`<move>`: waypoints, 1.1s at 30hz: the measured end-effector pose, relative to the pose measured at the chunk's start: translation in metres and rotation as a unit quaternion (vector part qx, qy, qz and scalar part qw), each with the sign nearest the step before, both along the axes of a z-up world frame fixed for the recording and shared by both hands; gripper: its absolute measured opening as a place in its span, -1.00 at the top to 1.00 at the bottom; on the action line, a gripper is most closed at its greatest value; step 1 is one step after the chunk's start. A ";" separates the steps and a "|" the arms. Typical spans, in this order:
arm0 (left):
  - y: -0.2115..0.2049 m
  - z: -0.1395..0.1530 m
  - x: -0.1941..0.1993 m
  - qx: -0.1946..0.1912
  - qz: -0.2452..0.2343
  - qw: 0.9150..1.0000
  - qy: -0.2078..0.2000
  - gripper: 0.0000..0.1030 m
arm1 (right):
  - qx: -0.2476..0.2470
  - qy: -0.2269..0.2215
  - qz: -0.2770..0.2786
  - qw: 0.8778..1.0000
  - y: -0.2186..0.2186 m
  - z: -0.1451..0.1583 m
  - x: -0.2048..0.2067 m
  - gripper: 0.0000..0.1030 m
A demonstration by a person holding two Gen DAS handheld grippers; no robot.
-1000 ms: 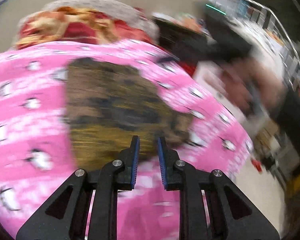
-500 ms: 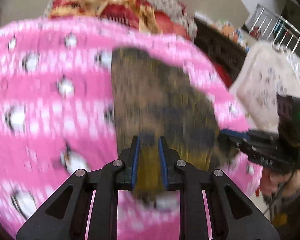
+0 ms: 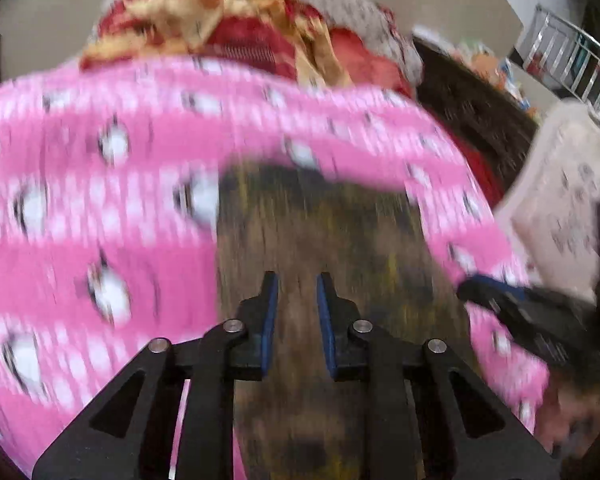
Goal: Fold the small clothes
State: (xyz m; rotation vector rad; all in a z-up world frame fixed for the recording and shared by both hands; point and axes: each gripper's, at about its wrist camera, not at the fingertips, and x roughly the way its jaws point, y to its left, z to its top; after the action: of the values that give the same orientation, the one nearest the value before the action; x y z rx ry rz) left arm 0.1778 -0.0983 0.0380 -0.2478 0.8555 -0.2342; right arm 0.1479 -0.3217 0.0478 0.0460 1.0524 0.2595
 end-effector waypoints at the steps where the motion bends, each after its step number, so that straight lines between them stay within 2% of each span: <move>1: -0.002 0.002 0.016 0.000 0.006 1.000 0.000 0.64 | 0.012 -0.017 -0.007 1.000 0.004 0.013 0.005 0.62; 2: -0.006 0.002 0.033 0.002 0.011 1.000 0.000 0.64 | 0.017 -0.028 -0.014 0.999 0.008 0.018 0.010 0.55; 4: -0.016 -0.009 0.062 0.015 0.016 1.000 0.000 0.64 | 0.005 -0.053 -0.036 0.998 0.019 0.020 0.028 0.10; 7: -0.027 -0.043 0.088 0.045 0.025 0.998 0.023 0.59 | -0.032 -0.058 -0.070 0.995 0.031 -0.008 0.054 0.09; 9: -0.026 -0.057 0.088 0.037 0.023 0.999 0.006 0.58 | -0.077 -0.040 -0.064 0.994 0.033 -0.051 0.066 0.09; 10: -0.024 -0.059 0.084 0.032 0.025 0.999 0.000 0.58 | -0.055 -0.003 -0.066 0.996 0.025 -0.075 0.070 0.08; 12: -0.018 -0.062 0.084 0.010 0.028 1.000 -0.002 0.58 | -0.007 -0.019 -0.086 0.996 0.008 -0.066 0.068 -0.03; 16: -0.012 -0.059 0.086 -0.009 0.022 1.000 0.007 0.57 | 0.047 0.010 -0.091 0.995 -0.007 -0.073 0.071 -0.09; 19: 0.000 -0.039 0.088 -0.033 -0.011 0.998 0.057 0.56 | 0.062 0.009 -0.089 0.994 -0.011 -0.069 0.068 -0.10; 21: 0.018 -0.025 0.074 -0.067 -0.015 0.994 0.080 0.16 | 0.089 0.011 -0.087 0.992 -0.020 -0.071 0.069 -0.10; 22: 0.030 -0.018 0.060 -0.075 -0.012 0.994 0.074 -0.41 | 0.115 0.009 -0.089 0.989 -0.028 -0.068 0.066 -0.10; 23: 0.039 -0.015 0.047 -0.077 -0.007 0.995 0.063 -0.74 | 0.147 0.000 -0.098 0.984 -0.042 -0.059 0.057 -0.10; 25: 0.055 -0.017 0.017 -0.077 -0.003 0.996 0.034 -0.77 | 0.185 -0.030 -0.110 0.976 -0.062 -0.043 0.041 -0.11; 27: 0.060 -0.033 -0.002 -0.078 -0.022 0.996 0.044 -0.77 | 0.213 -0.052 -0.097 0.971 -0.084 -0.028 0.021 -0.26; 28: 0.058 -0.047 -0.010 -0.086 -0.035 0.994 0.064 -0.77 | 0.223 -0.059 -0.085 0.969 -0.094 -0.025 0.010 -0.33; 29: 0.055 -0.058 -0.015 -0.098 -0.048 0.991 0.079 -0.77 | 0.235 -0.057 -0.070 0.968 -0.103 -0.026 0.000 -0.36; 30: 0.050 -0.064 -0.022 -0.105 -0.060 0.990 0.074 -0.77 | 0.251 -0.045 -0.050 0.966 -0.110 -0.032 -0.009 -0.39; 31: 0.044 -0.062 -0.032 -0.100 -0.067 0.992 0.039 -0.83 | 0.262 -0.030 -0.036 0.964 -0.113 -0.039 -0.014 -0.39; 33: 0.033 -0.068 -0.034 -0.144 -0.107 0.983 0.050 -0.86 | 0.274 0.006 -0.013 0.962 -0.120 -0.058 -0.025 -0.39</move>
State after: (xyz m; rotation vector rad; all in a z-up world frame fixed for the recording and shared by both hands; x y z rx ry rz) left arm 0.1435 -0.0653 -0.0298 -0.4417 0.9482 -0.5516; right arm 0.1229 -0.4414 -0.0100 0.5614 0.9643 0.5212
